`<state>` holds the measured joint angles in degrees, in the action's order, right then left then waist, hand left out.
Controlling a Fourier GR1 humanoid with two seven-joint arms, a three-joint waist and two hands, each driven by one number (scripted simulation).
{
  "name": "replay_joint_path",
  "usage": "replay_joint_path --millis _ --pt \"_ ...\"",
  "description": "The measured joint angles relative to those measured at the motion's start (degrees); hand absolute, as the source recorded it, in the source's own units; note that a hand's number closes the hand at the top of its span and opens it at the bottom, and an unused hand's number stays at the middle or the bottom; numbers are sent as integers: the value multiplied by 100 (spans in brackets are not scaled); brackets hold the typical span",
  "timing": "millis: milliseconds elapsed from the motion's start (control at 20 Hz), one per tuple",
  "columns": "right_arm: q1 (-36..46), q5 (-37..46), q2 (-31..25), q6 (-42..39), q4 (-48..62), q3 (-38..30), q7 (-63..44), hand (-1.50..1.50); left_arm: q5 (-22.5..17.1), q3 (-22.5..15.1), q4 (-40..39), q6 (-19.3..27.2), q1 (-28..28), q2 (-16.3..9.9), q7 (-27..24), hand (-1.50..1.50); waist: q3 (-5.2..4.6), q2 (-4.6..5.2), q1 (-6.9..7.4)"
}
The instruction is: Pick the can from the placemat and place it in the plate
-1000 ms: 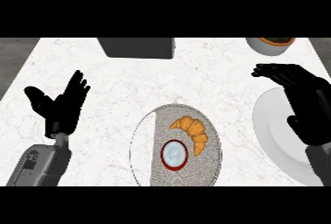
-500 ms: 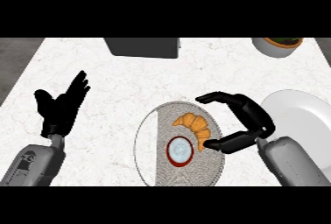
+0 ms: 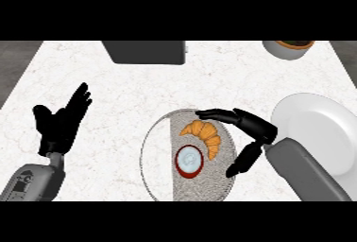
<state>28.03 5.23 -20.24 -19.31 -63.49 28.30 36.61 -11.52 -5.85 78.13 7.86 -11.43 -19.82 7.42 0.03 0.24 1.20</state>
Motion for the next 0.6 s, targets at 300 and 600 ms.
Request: replay_joint_path --millis 300,600 --pt "149 584 108 -210 -277 42 -442 -150 111 171 -90 -66 48 79 -59 0 -4 -22 -91" --pt "320 1098 134 -614 -626 265 -1166 -150 222 224 -80 -42 24 180 -21 0 -5 -30 -110"
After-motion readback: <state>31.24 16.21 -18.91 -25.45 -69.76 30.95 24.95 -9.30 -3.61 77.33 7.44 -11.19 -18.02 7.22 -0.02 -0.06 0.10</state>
